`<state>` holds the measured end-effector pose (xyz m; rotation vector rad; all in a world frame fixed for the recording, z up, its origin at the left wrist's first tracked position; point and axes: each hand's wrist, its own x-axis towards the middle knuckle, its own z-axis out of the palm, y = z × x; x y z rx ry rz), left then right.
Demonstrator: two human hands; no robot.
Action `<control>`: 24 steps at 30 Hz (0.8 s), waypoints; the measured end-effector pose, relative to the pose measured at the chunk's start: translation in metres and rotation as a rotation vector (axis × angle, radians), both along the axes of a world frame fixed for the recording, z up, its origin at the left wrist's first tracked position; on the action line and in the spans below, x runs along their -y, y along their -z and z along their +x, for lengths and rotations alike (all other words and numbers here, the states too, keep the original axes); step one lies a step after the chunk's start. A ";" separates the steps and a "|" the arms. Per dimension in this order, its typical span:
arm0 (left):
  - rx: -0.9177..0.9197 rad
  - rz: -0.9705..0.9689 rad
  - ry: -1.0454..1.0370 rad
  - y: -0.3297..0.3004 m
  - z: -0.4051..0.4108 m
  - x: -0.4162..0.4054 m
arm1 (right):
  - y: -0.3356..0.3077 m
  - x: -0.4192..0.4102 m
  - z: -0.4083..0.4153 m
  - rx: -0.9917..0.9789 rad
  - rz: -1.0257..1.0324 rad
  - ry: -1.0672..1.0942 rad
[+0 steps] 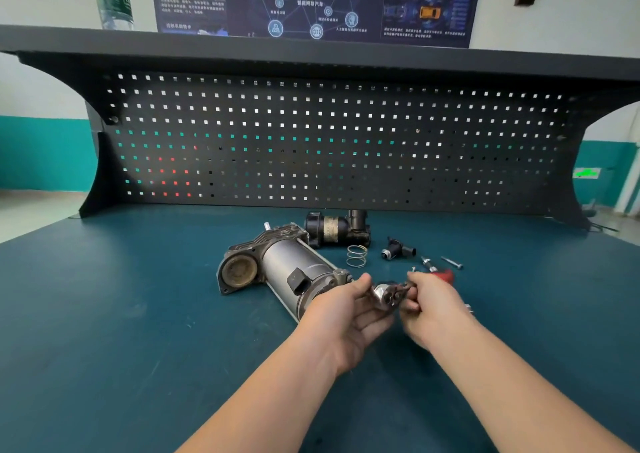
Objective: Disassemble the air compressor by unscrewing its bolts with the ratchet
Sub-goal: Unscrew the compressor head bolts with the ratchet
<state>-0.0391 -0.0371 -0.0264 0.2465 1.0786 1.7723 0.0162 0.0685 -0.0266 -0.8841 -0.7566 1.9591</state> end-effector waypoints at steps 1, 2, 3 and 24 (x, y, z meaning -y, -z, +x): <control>-0.013 -0.020 0.000 0.001 0.000 0.001 | 0.000 0.000 -0.001 0.053 0.125 0.024; -0.024 -0.044 -0.005 0.003 0.000 0.002 | -0.003 0.001 -0.002 0.128 0.333 0.077; -0.036 -0.063 -0.011 0.004 0.000 0.003 | -0.008 0.003 -0.002 0.219 0.594 0.136; -0.015 -0.005 -0.041 0.003 0.000 0.002 | -0.010 0.011 -0.003 0.381 0.918 0.277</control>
